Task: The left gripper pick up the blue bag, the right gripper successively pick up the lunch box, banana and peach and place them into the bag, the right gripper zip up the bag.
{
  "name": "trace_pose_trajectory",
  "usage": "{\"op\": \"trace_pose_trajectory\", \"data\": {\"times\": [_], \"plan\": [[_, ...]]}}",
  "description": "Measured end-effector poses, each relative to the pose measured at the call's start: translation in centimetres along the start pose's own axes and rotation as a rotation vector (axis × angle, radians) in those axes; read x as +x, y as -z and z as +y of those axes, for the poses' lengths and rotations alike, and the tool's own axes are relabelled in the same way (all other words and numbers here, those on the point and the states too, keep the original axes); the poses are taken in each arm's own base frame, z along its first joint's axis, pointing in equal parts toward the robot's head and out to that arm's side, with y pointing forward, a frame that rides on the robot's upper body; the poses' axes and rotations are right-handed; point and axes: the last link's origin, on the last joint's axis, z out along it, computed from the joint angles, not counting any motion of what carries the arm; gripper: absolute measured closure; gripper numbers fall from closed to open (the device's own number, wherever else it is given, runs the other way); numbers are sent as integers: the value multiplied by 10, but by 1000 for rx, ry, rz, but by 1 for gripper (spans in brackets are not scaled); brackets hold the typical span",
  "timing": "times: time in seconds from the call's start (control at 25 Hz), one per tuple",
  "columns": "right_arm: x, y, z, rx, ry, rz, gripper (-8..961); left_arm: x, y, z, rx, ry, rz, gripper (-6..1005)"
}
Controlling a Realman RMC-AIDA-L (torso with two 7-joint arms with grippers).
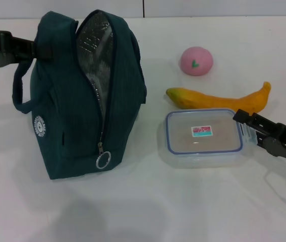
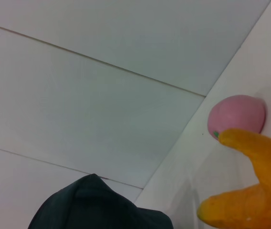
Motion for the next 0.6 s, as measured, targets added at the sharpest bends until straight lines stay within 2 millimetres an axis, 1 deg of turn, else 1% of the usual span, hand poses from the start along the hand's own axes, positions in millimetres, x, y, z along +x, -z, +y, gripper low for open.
{"op": "trace_pose_trajectory", "data": {"times": [0.6], "plan": [[2, 2, 5, -35, -2, 5, 267, 0, -1, 0, 1, -6, -2, 957]]}}
